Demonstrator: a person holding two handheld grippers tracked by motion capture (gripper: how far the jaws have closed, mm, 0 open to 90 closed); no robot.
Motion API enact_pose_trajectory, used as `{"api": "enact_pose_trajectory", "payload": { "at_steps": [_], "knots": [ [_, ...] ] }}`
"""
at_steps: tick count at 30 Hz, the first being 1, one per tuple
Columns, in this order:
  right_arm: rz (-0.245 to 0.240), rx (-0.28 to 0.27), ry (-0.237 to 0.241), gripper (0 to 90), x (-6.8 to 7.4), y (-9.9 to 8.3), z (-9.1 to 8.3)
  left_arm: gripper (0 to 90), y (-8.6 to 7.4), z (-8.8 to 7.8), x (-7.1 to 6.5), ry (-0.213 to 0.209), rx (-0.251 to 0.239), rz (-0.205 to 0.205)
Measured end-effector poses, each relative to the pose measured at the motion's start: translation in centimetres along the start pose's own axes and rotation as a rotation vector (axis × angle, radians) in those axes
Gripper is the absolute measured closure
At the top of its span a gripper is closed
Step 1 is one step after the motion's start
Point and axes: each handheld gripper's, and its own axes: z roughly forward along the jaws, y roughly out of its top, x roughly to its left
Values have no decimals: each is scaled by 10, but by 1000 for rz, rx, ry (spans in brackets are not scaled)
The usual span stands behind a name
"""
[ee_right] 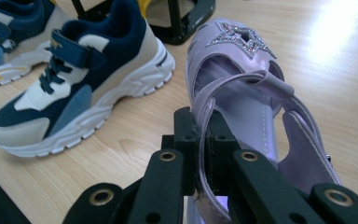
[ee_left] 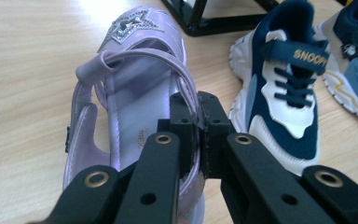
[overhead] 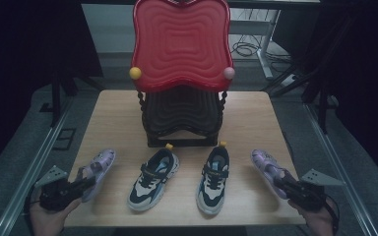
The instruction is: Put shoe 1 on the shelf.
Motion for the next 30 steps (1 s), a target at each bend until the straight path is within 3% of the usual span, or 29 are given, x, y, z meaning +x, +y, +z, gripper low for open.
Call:
{"api": "enact_pose_trajectory", "payload": {
  "at_steps": [10,18,30],
  "knots": [
    [2,-72,30,857,3,24,6,864,31,9,-16,-40,-39,57],
    [3,-109,49,857,7,36,16,864,48,22,-28,-70,-57,81],
    [-7,-146,84,857,15,51,23,864,61,28,-38,-82,-90,102]
  ]
}}
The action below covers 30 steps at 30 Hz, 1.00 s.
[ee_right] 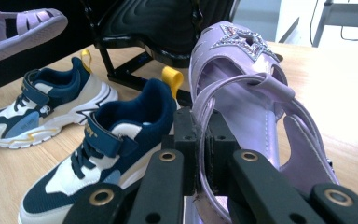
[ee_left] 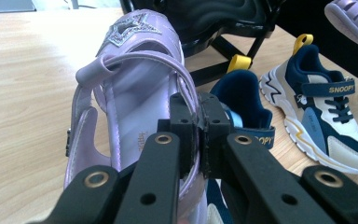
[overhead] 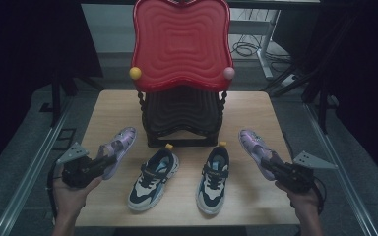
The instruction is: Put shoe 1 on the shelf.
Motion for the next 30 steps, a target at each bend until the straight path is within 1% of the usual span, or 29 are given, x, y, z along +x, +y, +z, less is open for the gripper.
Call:
{"api": "enact_pose_trajectory", "payload": {
  "at_steps": [1,5,8,11,16,25,28,30],
  "knots": [
    [-7,-5,1,857,0,2,2,863,1,0,0,-1,-2,1],
    [-9,-14,13,857,3,6,6,863,5,1,-2,-2,-13,6],
    [-24,-11,27,857,7,10,11,863,7,2,-2,0,-23,5],
    [-28,-11,42,857,10,12,16,864,10,4,-3,-1,-25,8],
    [-34,-21,57,859,15,18,25,864,14,8,-5,-16,-26,15],
    [-41,-30,78,859,20,22,31,864,17,11,-8,-25,-34,22],
    [-38,-29,91,858,23,21,32,864,18,12,-10,-32,-36,27],
    [-38,-30,92,859,24,22,33,864,19,12,-12,-34,-36,31]
  ]
}}
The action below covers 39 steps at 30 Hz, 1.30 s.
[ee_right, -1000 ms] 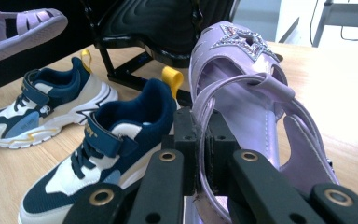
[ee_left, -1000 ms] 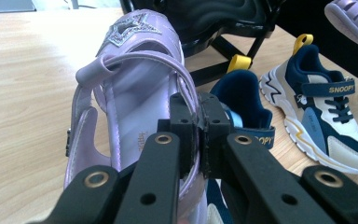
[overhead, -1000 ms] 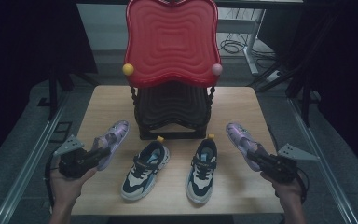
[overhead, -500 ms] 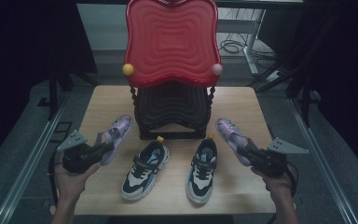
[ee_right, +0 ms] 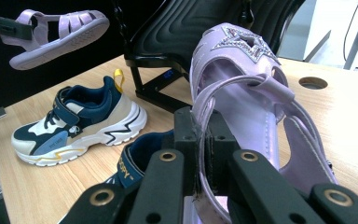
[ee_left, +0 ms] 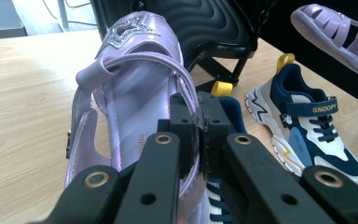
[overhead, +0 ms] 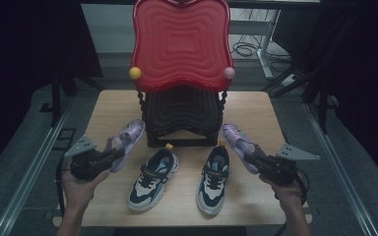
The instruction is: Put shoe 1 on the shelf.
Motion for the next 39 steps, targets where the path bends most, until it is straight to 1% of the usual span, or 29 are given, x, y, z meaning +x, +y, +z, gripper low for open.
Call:
{"api": "enact_pose_trajectory", "payload": {
  "at_steps": [2,6,8,10,17,21,26,27,29,36,39],
  "knots": [
    [-2,0,0,859,1,1,1,864,1,1,-2,-6,-2,4],
    [-13,-2,24,858,5,3,5,864,3,4,-5,-14,0,12],
    [-16,-3,25,859,6,4,6,864,4,5,-7,-19,2,16],
    [-16,-5,39,858,9,6,10,864,5,8,-8,-22,1,19],
    [-20,-8,58,858,13,9,18,863,11,10,-10,-25,-5,26],
    [-19,-7,59,858,14,10,22,863,13,12,-11,-25,-6,29],
    [-13,-16,67,858,16,14,29,863,19,20,-15,-37,-1,39],
    [-16,-19,70,858,18,16,33,863,20,21,-16,-39,0,43],
    [-17,-21,71,858,18,17,34,863,22,24,-18,-41,-1,47],
    [-24,-27,81,859,22,23,46,864,30,35,-21,-52,-6,56],
    [-25,-27,84,858,24,25,49,864,35,39,-22,-56,-16,55]
  ]
}}
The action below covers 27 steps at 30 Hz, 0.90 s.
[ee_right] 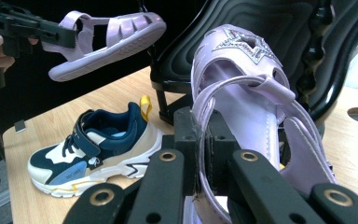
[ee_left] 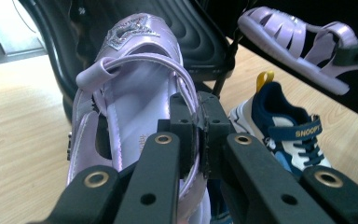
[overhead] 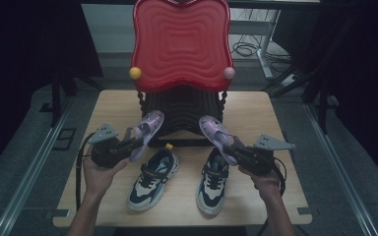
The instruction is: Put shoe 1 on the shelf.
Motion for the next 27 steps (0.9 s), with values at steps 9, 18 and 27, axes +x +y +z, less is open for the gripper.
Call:
{"api": "enact_pose_trajectory", "payload": {
  "at_steps": [9,18,27],
  "knots": [
    [8,-20,3,858,-1,8,17,864,10,16,-3,-5,-7,9],
    [-8,-5,-3,859,-2,14,37,864,16,31,1,14,-4,25],
    [-1,-11,-30,858,-3,19,50,864,28,40,3,23,-23,28]
  ]
}}
